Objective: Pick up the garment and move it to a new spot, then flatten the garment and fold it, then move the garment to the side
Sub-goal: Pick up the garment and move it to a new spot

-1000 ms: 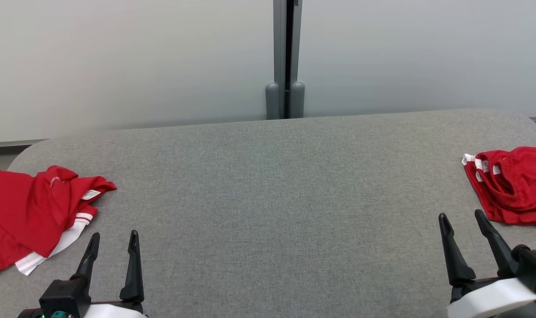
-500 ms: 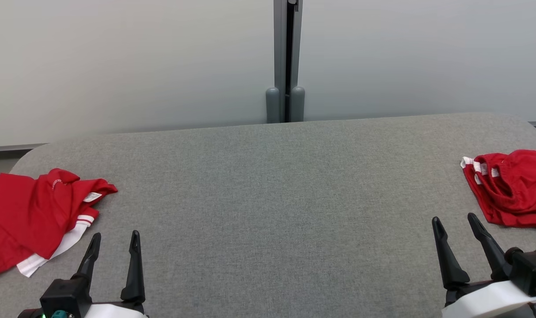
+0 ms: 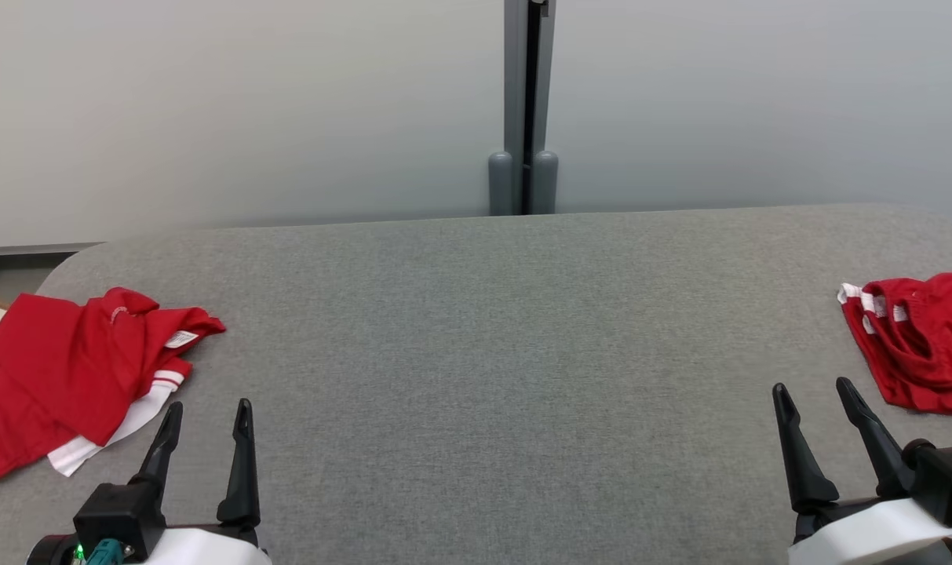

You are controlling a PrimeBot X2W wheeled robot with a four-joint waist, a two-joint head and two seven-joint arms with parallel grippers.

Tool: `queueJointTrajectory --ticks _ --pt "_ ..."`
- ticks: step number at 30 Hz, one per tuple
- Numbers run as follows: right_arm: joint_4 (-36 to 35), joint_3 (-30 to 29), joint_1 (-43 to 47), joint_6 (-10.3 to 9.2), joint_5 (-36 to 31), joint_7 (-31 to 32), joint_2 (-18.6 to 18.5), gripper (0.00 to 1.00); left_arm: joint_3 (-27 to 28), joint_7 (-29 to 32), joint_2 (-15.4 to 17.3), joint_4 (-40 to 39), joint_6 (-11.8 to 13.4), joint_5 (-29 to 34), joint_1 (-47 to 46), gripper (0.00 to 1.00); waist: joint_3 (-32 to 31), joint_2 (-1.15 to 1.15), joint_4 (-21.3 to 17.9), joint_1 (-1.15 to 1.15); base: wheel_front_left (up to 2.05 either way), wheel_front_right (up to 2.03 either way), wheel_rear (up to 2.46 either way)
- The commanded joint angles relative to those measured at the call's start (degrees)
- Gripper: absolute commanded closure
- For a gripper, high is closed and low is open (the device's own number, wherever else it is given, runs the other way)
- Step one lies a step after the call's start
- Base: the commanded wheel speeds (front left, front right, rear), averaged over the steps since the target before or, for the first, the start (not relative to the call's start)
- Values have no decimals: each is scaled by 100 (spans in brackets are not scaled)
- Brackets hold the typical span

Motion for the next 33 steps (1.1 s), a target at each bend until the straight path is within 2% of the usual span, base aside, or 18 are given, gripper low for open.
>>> queueJointTrajectory --ticks 1,6,15,19,25,33 --pt "-42 -23 38 -10 -6 -10 -22 0 16 -4 37 5 -14 -41 -133 0 19 0 120 0 0 0 0" --pt "-187 -31 39 -9 -46 71 -31 0 -16 -9 59 104 -105 -56 -373 0 76 0 631 0 0 0 0" --pt "-472 147 -84 -7 -34 201 -64 0 70 -138 123 340 -211 -141 -687 0 188 0 1814 0 0 0 0" --pt "-503 220 -135 -7 -22 226 -70 0 99 -202 149 433 -250 -169 -719 0 214 0 2188 0 0 0 0" --pt "-491 251 -172 -7 -28 253 -46 0 118 -285 136 475 -217 -201 -668 0 233 0 2470 0 0 0 0" --pt "-557 266 -220 -7 -32 300 -90 0 113 -403 120 526 -259 -227 -787 0 369 0 2507 0 0 0 0"
